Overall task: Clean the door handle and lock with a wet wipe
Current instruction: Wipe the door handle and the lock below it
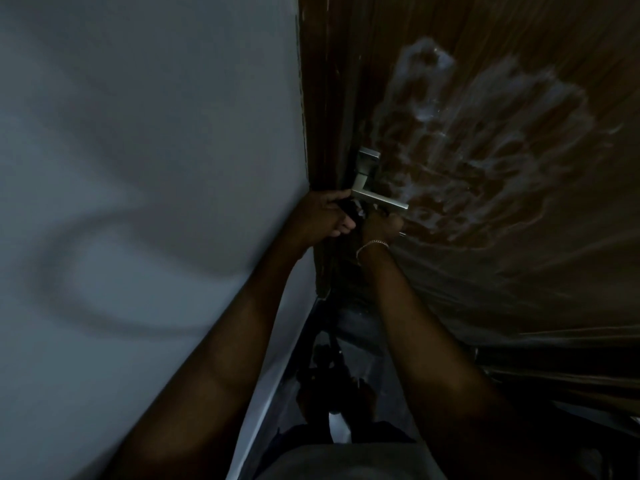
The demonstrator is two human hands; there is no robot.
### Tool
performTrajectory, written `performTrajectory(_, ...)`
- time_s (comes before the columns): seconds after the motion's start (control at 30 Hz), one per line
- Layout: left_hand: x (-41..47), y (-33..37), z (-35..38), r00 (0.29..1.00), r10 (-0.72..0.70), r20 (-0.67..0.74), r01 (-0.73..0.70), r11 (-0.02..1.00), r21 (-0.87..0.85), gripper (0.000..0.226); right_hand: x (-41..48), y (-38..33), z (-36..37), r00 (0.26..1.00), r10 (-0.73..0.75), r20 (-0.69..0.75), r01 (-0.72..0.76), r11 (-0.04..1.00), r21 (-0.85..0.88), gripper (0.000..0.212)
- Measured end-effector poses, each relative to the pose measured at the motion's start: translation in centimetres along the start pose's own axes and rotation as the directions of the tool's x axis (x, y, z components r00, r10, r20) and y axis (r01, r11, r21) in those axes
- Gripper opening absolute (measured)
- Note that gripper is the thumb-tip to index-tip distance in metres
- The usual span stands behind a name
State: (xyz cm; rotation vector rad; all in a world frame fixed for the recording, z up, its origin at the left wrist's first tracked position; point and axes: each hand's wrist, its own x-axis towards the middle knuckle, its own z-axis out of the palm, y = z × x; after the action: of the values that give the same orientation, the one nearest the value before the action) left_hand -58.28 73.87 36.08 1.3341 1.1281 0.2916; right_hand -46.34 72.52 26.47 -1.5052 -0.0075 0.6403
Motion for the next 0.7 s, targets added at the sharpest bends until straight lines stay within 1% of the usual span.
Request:
performTrajectory(0.1, 0.1, -0.2, -0.1, 1.000, 0.010, -0.005, -0.010, 1.000, -0.009, 0.059, 0.4, -0.5, -1.0, 0.995, -0.079, 0.063, 0.082, 0.995, -0.050, 0.016)
performTrajectory(0.17, 0.2, -0.3, -0.1, 1.000, 0.010, -0.004, -0.010, 1.000, -0.028, 0.059, 0.2, -1.0, -1.9, 0.988, -0.090, 0.126, 0.107, 0.984, -0.139, 0.006)
performTrajectory(0.23, 0.3, -0.2, -0.1, 1.000, 0.004, -0.009, -0.004, 0.999, -0.047, 0.059, -0.7, -1.3, -3.1, 0.976, -0.112, 0.189, 0.151, 0.967, -0.203, 0.026)
performTrajectory(0.27, 0.3, -0.1, -0.1, 1.000, 0.002, -0.011, -0.003, 0.999, -0.052, 0.060, -1.4, -1.5, -3.8, 0.967, -0.107, 0.233, 0.163, 0.957, -0.239, 0.026)
performTrajectory(0.33, 0.3, -0.1, -0.1, 1.000, 0.004, -0.012, -0.005, 0.999, -0.046, 0.061, -2.7, -2.0, -5.4, 0.937, -0.135, 0.322, 0.234, 0.927, -0.292, 0.019)
performTrajectory(0.37, 0.3, -0.2, -0.1, 1.000, 0.006, -0.010, -0.007, 0.999, -0.040, 0.060, -3.2, -2.4, -6.2, 0.912, -0.206, 0.355, 0.324, 0.891, -0.317, 0.018)
performTrajectory(0.4, 0.4, -0.2, -0.1, 1.000, 0.007, -0.007, -0.007, 0.999, -0.038, 0.059, -3.7, -3.1, -6.8, 0.871, -0.308, 0.382, 0.444, 0.826, -0.348, 0.017)
performTrajectory(0.43, 0.4, -0.2, -0.1, 1.000, 0.007, -0.003, -0.007, 0.999, -0.041, 0.058, -3.9, -4.0, -7.2, 0.809, -0.424, 0.407, 0.571, 0.731, -0.373, 0.017)
performTrajectory(0.47, 0.4, -0.2, -0.1, 1.000, 0.007, -0.002, -0.008, 0.999, -0.042, 0.058, -3.9, -4.9, -7.3, 0.744, -0.507, 0.435, 0.665, 0.627, -0.407, 0.023)
performTrajectory(0.5, 0.4, -0.2, -0.1, 1.000, 0.008, -0.004, -0.008, 0.999, -0.039, 0.059, -3.6, -5.7, -7.3, 0.684, -0.553, 0.476, 0.729, 0.526, -0.437, 0.028)
performTrajectory(0.53, 0.4, -0.2, -0.1, 1.000, 0.007, -0.005, -0.007, 0.999, -0.033, 0.059, -3.2, -6.3, -7.0, 0.643, -0.550, 0.533, 0.765, 0.433, -0.476, 0.031)
performTrajectory(0.6, 0.4, -0.1, 0.0, 1.000, 0.008, -0.005, -0.008, 1.000, -0.027, 0.060, -2.4, -6.9, -6.2, 0.610, -0.447, 0.655, 0.790, 0.277, -0.547, 0.026)
performTrajectory(0.63, 0.4, -0.1, 0.0, 1.000, 0.011, -0.004, -0.011, 1.000, -0.027, 0.060, -2.2, -6.9, -5.7, 0.579, -0.405, 0.708, 0.812, 0.205, -0.547, 0.024)
performTrajectory(0.7, 0.4, 0.0, -0.1, 1.000, 0.014, -0.003, -0.015, 0.999, -0.032, 0.057, -2.3, -6.5, -4.4, 0.493, -0.404, 0.771, 0.858, 0.077, -0.508, 0.019)
